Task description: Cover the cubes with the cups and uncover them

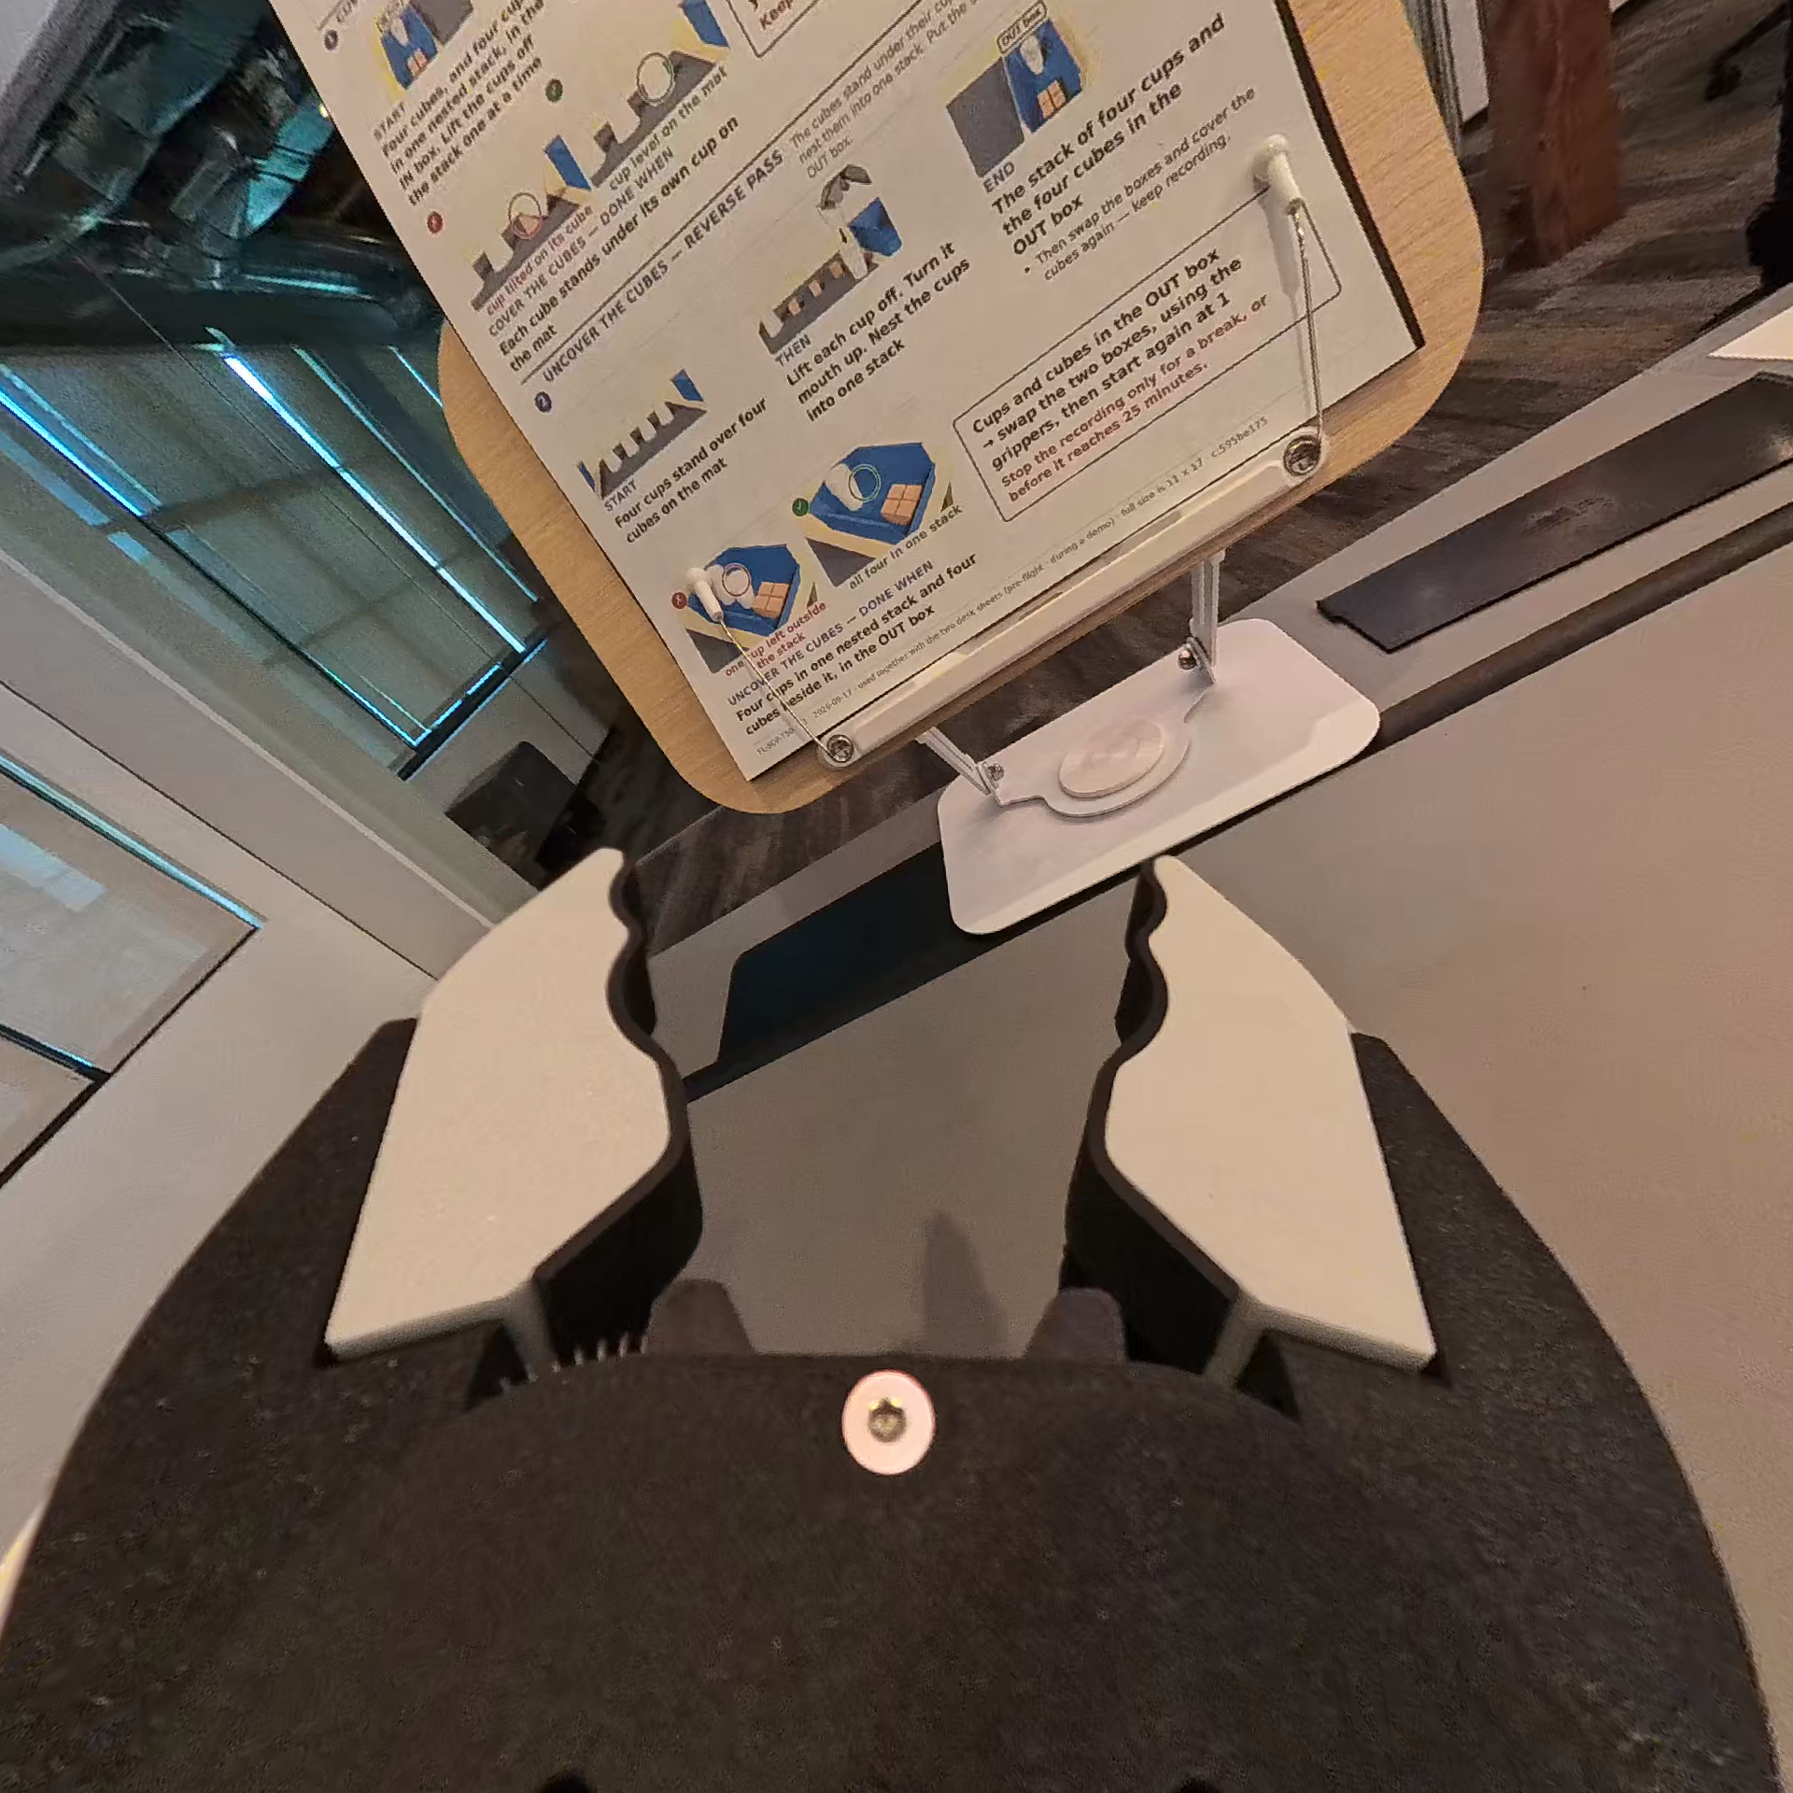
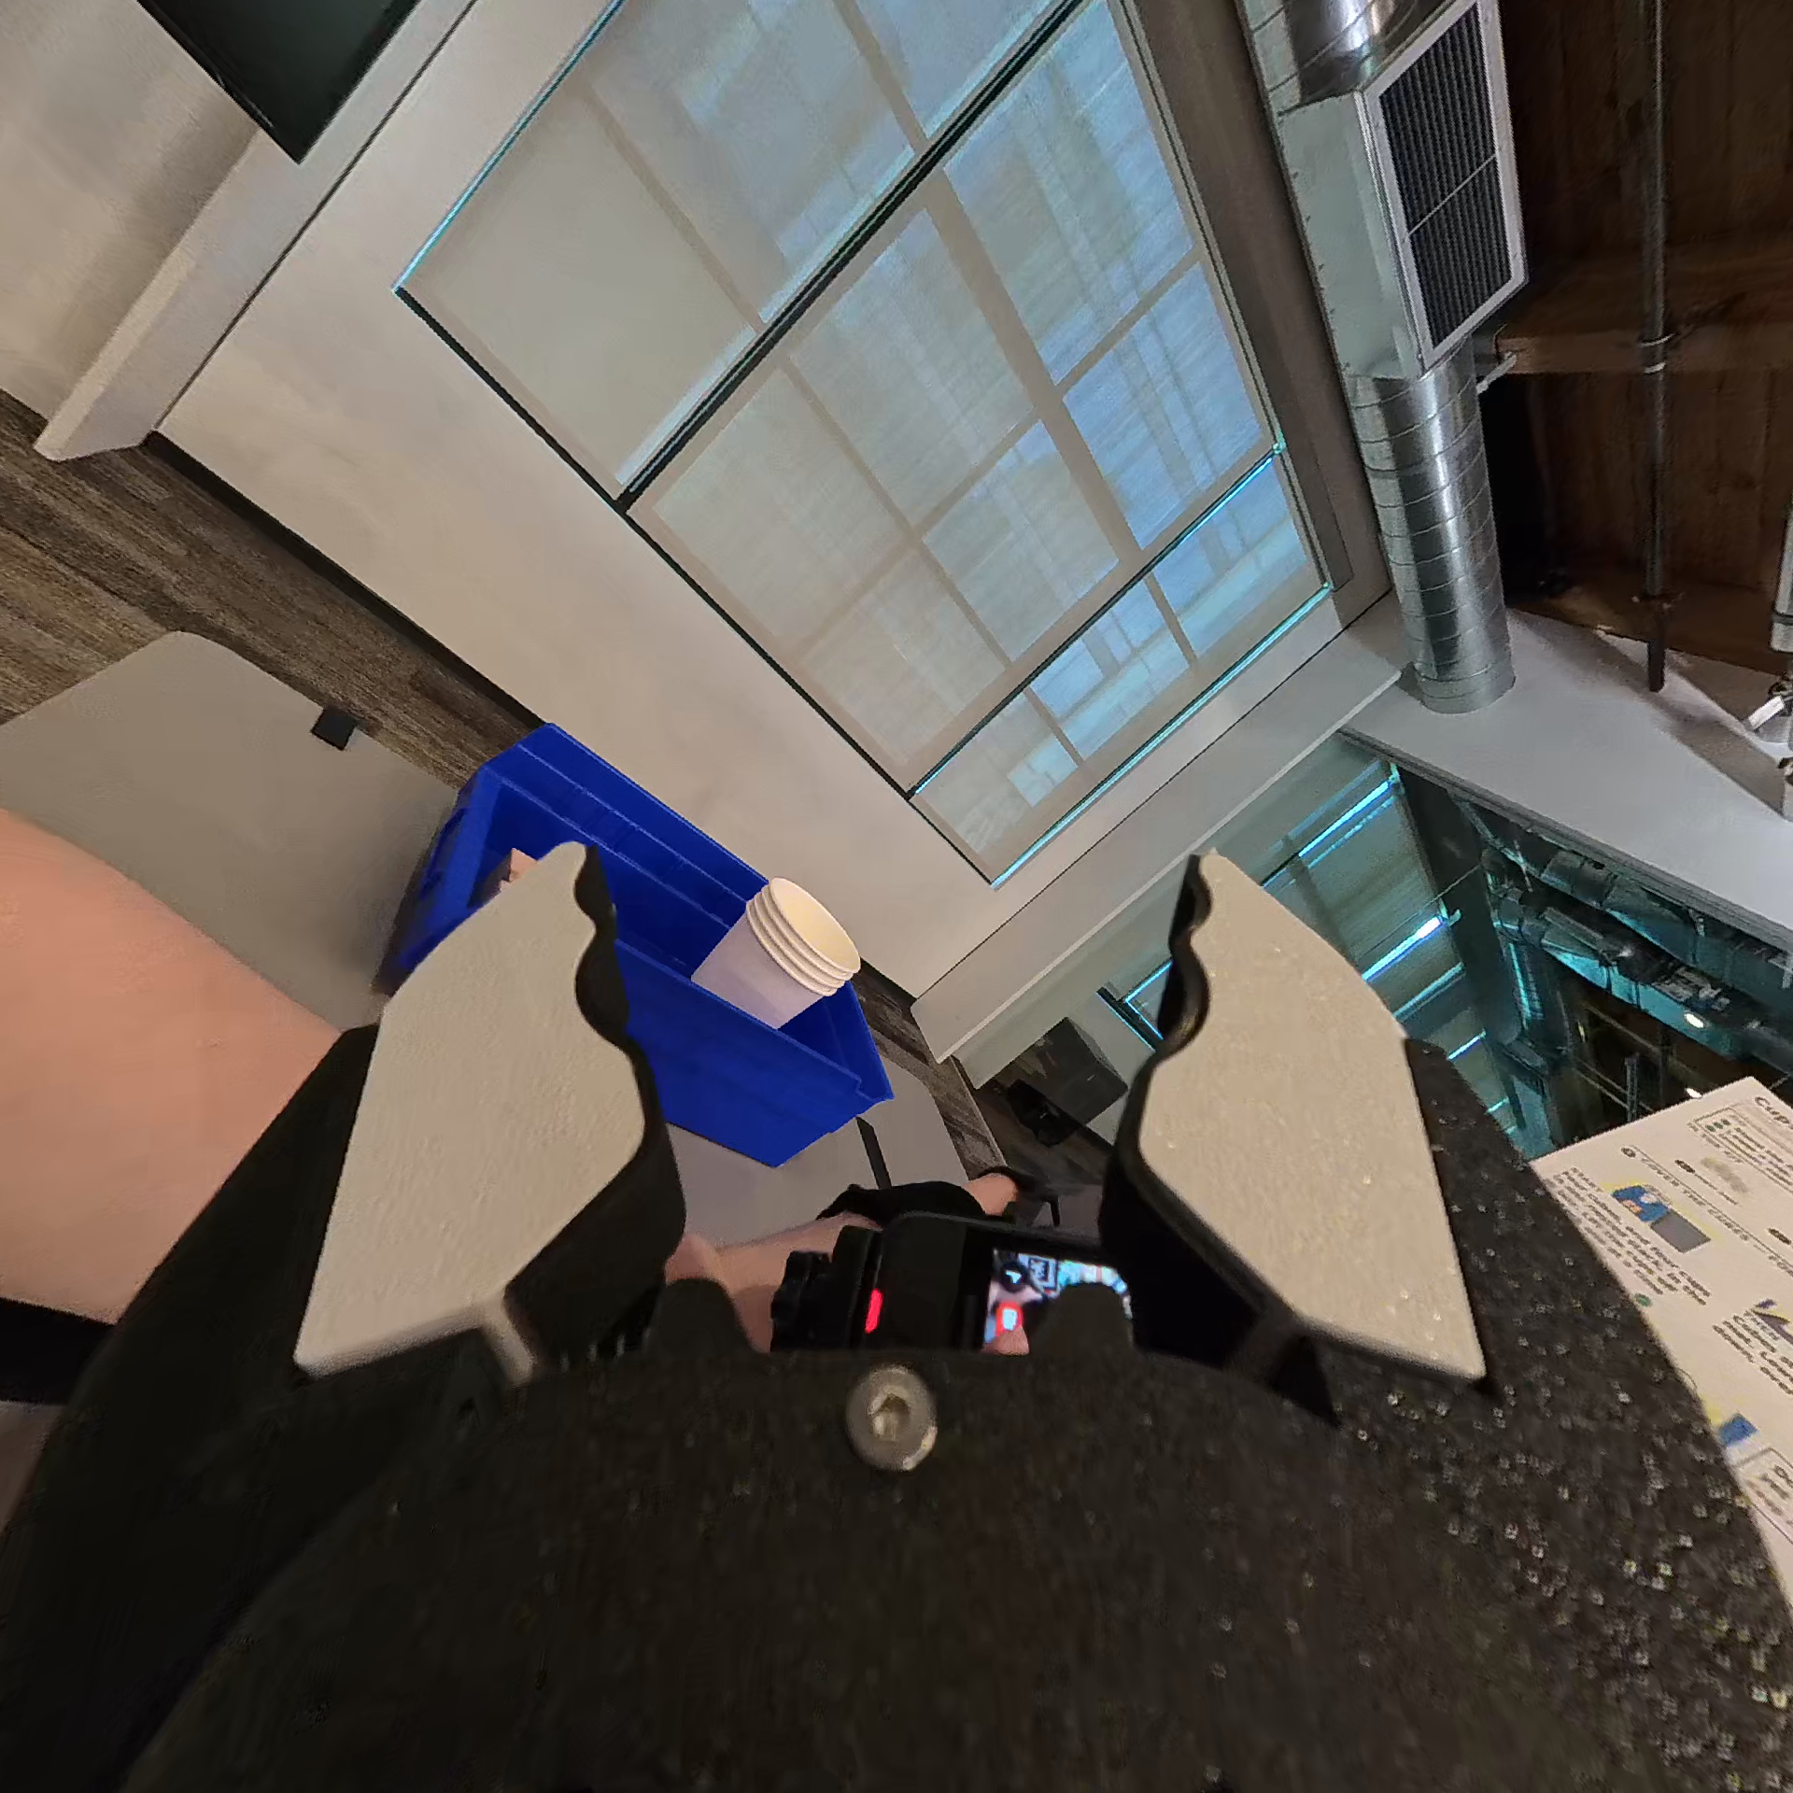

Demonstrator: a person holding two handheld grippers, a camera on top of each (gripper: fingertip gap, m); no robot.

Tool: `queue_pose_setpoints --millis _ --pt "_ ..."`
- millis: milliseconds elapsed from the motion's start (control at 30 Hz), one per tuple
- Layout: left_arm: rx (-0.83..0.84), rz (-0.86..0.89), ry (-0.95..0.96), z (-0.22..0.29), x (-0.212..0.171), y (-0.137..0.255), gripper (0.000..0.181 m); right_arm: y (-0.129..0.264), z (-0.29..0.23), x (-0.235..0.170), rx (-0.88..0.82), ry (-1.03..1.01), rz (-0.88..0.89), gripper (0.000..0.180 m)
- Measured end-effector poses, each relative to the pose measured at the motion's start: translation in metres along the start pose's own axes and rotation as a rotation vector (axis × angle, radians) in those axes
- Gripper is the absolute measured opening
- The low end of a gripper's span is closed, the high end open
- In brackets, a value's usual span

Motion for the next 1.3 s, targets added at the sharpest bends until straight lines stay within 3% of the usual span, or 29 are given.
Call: queue_pose_setpoints --millis 167,500,633,767,867,967,1033,1133,1300 --pt "-0.015 0.000 0.010 0.001 0.001 0.002 0.094 -0.003 0.003 -0.008 0.002 -0.025 -0.020 0.108" --pt "-0.070 -0.008 0.069 -0.004 0.001 0.001 0.094 0.025 0.031 0.029 -0.123 0.061 0.015 0.107" --pt "-0.129 0.017 0.142 -0.011 0.006 0.007 0.094 0.046 0.087 -0.002 -0.278 -0.002 -0.086 0.105" --pt "-0.229 0.093 0.261 -0.027 0.021 0.021 0.095 0.088 0.163 -0.083 -0.514 -0.225 -0.300 0.103" --pt "-0.370 0.303 0.350 -0.042 0.054 0.057 0.098 0.128 0.193 -0.179 -0.694 -0.353 -0.708 0.103" --pt "-0.601 0.731 0.477 -0.050 0.101 0.137 0.110 0.151 0.184 -0.245 -0.713 -0.341 -1.099 0.103" --pt "-0.768 0.955 0.520 -0.047 0.117 0.194 0.111 0.144 0.172 -0.262 -0.679 -0.329 -1.180 0.102" --pt "-0.970 1.053 0.490 -0.028 0.124 0.249 0.121 0.127 0.153 -0.270 -0.621 -0.293 -1.268 0.102" --pt "-1.150 1.123 0.535 -0.016 0.123 0.278 0.125 0.096 0.120 -0.264 -0.516 -0.199 -1.361 0.103"
Point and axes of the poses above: each gripper's, where its closed fingertips meet, y back along the fingers, x out of its top, z = x × y across the jaws, the point moved 2 cm from there along y, back along the fingers, and after that the axes turned 11 degrees about -z, right-handed, at the moved point
